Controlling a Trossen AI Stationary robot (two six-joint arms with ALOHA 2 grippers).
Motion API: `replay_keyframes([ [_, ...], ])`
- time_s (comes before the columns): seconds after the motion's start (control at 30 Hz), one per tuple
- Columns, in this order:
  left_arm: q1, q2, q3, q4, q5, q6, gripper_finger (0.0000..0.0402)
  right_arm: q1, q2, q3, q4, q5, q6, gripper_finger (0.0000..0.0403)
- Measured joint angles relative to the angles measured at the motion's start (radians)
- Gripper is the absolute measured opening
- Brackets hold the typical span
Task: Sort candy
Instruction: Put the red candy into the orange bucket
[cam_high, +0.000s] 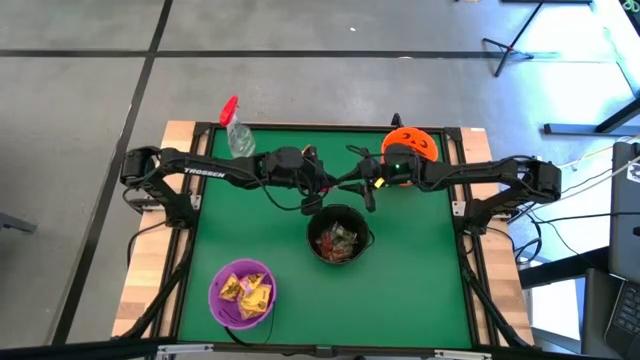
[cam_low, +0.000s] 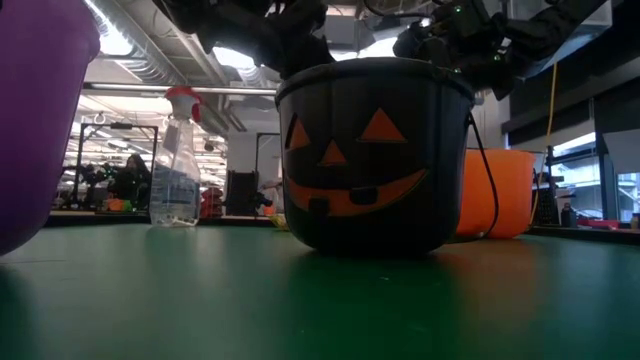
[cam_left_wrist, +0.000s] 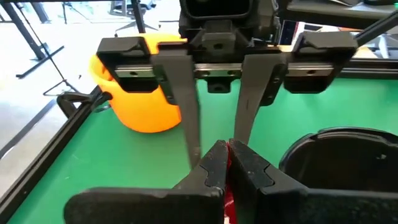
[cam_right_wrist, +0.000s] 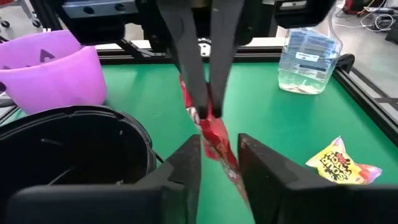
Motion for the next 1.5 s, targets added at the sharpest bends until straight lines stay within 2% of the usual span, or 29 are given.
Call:
replay_keyframes([
  [0.27,0.0,0.0,0.0,0.001,-0.032,0.002,0.0002,0.0,0.0,0.0,0.003,-0.002,-0.019,0.0009],
  [0.47,0.002,0.0,0.0,0.001,-0.1,-0.005,0.0015,0.0,0.0,0.0,0.003,0.01,-0.019,0.001],
  [0.67,0.003,-0.026,0.0,-0.011,-0.117,-0.005,0.0084,-0.001,-0.024,0.0,-0.037,0.065,-0.024,0.0007],
  [0.83,0.002,-0.056,0.001,-0.02,-0.189,-0.005,0.0134,-0.003,-0.065,0.0,-0.087,0.136,-0.049,0.0002],
  [0.97,-0.001,-0.093,0.001,-0.038,-0.245,-0.005,0.0151,-0.028,-0.138,0.0,-0.17,0.193,-0.05,0.0003],
  [1.17,-0.001,-0.13,0.001,-0.103,-0.225,-0.013,0.0152,-0.112,-0.341,0.0,-0.408,0.221,-0.079,0.0002],
  [1.3,0.004,-0.129,0.001,-0.134,-0.226,-0.019,0.0153,-0.183,-0.48,0.0,-0.573,0.29,-0.095,0.0001],
  [1.5,0.02,-0.122,-0.068,-0.066,-0.207,-0.042,0.0153,-0.281,-0.621,0.0,-0.766,0.424,-0.086,0.0002],
])
